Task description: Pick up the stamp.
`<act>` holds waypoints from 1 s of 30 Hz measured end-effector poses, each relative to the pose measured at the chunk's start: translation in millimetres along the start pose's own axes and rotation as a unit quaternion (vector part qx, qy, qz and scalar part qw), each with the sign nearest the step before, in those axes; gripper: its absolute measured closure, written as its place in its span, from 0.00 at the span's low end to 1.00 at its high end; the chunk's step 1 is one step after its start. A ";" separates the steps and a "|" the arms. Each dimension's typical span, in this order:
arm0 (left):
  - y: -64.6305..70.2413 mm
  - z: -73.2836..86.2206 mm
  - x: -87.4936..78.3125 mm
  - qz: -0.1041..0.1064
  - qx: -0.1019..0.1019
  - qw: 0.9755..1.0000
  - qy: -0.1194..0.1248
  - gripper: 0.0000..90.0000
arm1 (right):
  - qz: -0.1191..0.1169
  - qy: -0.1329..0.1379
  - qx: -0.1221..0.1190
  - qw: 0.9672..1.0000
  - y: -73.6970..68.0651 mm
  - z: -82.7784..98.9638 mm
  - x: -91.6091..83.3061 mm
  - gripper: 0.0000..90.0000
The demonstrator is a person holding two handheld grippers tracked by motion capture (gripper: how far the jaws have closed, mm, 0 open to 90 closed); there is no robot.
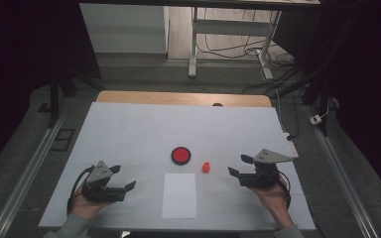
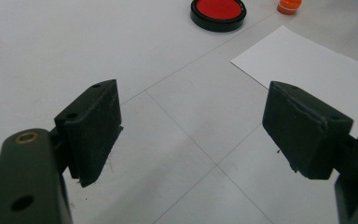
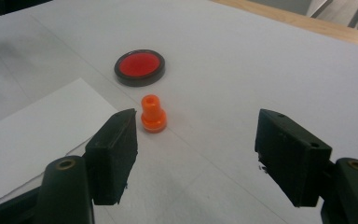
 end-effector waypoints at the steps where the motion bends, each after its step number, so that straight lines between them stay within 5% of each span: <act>1: 0.1 0.0 0.1 0.001 -0.001 1.000 0.000 0.22 | -0.002 -0.006 -0.002 1.000 -0.4 -1.1 2.8 0.32; 18: -0.2 1.0 2.8 0.003 -0.007 1.000 -0.001 0.22 | -0.043 -0.040 -0.023 0.998 -19.9 -26.8 56.8 0.37; 30: -0.5 1.4 3.2 0.002 -0.007 1.000 0.000 0.22 | -0.055 -0.068 -0.032 0.996 -22.1 -20.8 79.2 0.37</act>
Point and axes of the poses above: each handheld gripper's, and its own axes: x roughly forward along the jaws, z roughly out of its underside, y roughly to its right, the point moved 3 cm from there along x, roughly forward along the jaws, and after that the axes turned 3 degrees about -z, right-handed, at the moved point
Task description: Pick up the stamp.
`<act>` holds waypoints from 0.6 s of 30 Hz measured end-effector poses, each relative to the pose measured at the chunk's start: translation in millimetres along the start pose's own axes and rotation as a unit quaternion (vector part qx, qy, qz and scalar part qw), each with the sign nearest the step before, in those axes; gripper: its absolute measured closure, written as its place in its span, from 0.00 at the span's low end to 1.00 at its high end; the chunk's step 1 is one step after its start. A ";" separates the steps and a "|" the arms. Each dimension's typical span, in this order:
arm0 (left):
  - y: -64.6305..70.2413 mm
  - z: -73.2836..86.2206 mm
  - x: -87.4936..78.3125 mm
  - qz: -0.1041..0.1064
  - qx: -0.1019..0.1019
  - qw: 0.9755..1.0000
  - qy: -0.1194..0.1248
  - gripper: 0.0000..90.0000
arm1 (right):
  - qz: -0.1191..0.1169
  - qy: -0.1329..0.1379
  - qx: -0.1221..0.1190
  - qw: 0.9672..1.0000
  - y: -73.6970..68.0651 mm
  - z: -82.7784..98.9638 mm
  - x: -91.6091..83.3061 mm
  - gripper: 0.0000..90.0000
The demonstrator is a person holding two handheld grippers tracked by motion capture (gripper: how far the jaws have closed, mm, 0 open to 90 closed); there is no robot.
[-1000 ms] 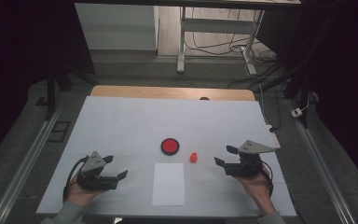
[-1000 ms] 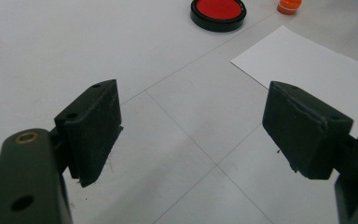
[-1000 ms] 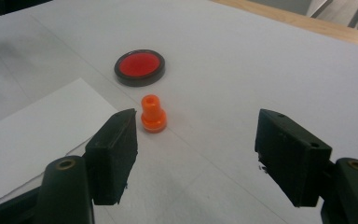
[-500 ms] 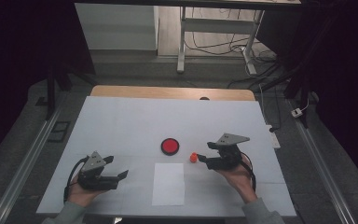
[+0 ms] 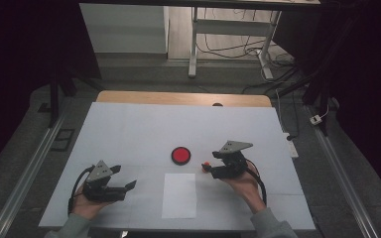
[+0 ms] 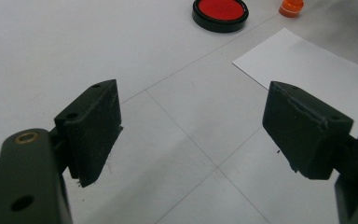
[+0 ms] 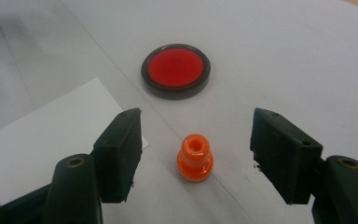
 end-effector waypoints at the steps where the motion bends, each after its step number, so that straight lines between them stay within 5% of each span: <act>1: 0.5 0.2 -0.3 0.000 0.000 1.000 0.000 0.22 | -0.001 -0.001 0.004 1.000 0.5 0.8 1.0 0.37; 18: 1.8 -0.7 1.3 0.000 0.003 1.000 -0.002 0.22 | -0.007 -0.021 -0.001 1.000 0.1 9.5 15.1 0.41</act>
Point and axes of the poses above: each handheld gripper's, and its own axes: x roughly forward along the jaws, z roughly out of its underside, y roughly to its right, the point moved 3 cm from there along x, roughly forward along the jaws, and after that the axes turned 3 degrees about -z, right-handed, at the moved point
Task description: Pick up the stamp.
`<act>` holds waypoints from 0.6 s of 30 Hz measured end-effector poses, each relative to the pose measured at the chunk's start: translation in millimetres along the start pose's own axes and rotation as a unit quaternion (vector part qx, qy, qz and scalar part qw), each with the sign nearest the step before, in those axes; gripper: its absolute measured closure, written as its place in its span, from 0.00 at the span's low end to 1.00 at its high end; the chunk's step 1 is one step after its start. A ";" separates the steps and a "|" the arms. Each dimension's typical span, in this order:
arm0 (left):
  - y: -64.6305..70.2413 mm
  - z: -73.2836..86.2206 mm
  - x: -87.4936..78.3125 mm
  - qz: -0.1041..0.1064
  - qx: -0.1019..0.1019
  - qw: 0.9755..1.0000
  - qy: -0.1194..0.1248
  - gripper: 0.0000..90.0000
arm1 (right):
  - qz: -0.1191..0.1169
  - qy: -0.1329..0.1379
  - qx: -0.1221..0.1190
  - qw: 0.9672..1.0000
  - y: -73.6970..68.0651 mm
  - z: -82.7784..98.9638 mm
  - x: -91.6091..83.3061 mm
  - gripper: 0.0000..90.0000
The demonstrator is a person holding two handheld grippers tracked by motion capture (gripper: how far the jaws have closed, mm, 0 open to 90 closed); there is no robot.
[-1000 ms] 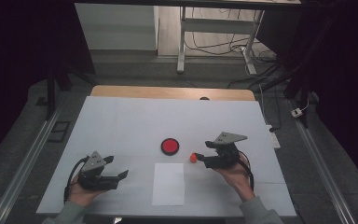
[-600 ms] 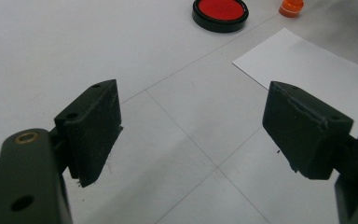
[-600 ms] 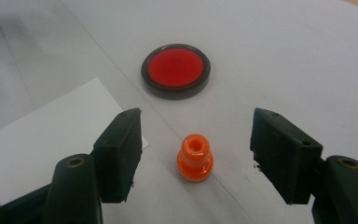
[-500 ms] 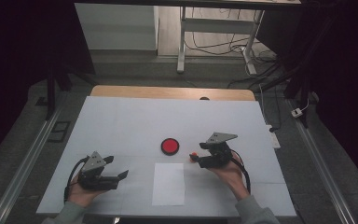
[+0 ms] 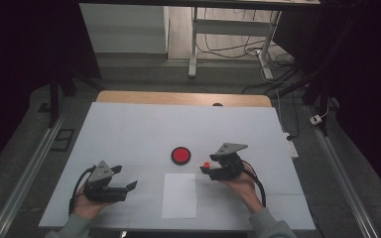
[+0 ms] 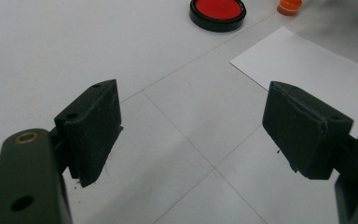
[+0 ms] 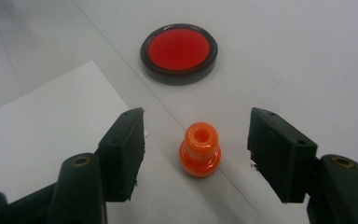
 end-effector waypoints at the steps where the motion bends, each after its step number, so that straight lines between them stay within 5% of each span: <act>1: 0.1 0.1 0.2 -0.001 0.000 1.000 0.000 0.22 | 0.003 -0.003 -0.002 1.000 -0.2 1.0 1.7 0.42; 10: -0.6 0.4 0.0 -0.002 -0.001 1.000 -0.001 0.22 | 0.022 -0.012 -0.013 1.000 -0.5 4.8 9.0 0.61; 18: -0.6 0.6 0.1 -0.003 0.000 1.000 -0.004 0.22 | 0.025 -0.008 -0.012 1.000 1.4 6.4 10.9 0.67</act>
Point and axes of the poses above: each handheld gripper's, and its own axes: x roughly forward along the jaws, z roughly out of its underside, y roughly to its right, the point moved 3 cm from there along x, roughly forward along the jaws, and after that the axes turned 3 degrees about -z, right-handed, at the moved point
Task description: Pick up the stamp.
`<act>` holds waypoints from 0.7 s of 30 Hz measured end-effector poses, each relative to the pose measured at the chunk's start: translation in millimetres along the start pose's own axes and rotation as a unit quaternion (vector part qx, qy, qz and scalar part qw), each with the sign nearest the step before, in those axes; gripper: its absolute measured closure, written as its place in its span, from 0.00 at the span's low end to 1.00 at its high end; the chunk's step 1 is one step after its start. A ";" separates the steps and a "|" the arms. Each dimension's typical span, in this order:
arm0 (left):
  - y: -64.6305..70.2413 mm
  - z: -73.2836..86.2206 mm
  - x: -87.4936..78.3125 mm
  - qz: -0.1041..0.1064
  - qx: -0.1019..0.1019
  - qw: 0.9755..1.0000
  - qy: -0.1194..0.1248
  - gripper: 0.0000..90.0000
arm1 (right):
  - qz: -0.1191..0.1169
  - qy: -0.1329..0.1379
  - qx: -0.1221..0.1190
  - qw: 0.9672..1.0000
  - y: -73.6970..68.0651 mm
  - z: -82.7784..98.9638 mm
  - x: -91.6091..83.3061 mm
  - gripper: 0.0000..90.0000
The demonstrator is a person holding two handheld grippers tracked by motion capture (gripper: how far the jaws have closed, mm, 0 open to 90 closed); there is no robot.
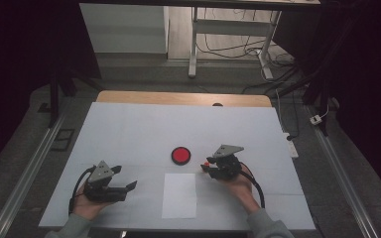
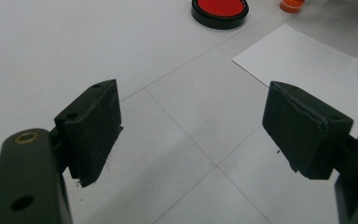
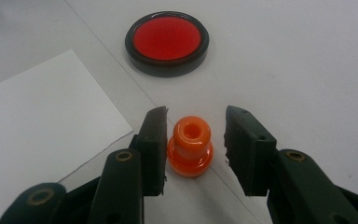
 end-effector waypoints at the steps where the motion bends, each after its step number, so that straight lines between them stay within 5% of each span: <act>1: 0.1 0.0 -0.1 0.000 0.000 1.000 0.000 0.22 | 0.001 -0.002 -0.003 1.000 -0.3 -0.2 -0.1 0.68; 8: 0.6 0.2 0.8 0.000 0.001 1.000 -0.002 0.22 | 0.003 -0.001 -0.011 1.000 -1.4 -0.5 -0.5 0.78; 21: 0.5 1.9 0.4 -0.002 0.001 1.000 -0.006 0.22 | 0.005 0.021 -0.006 1.000 0.4 -3.0 -8.1 0.80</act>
Point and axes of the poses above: each handheld gripper's, and its own axes: x roughly forward along the jaws, z roughly out of its underside, y roughly to its right, the point moved 3 cm from there along x, roughly forward along the jaws, and after that the axes turned 3 degrees about -z, right-handed, at the moved point
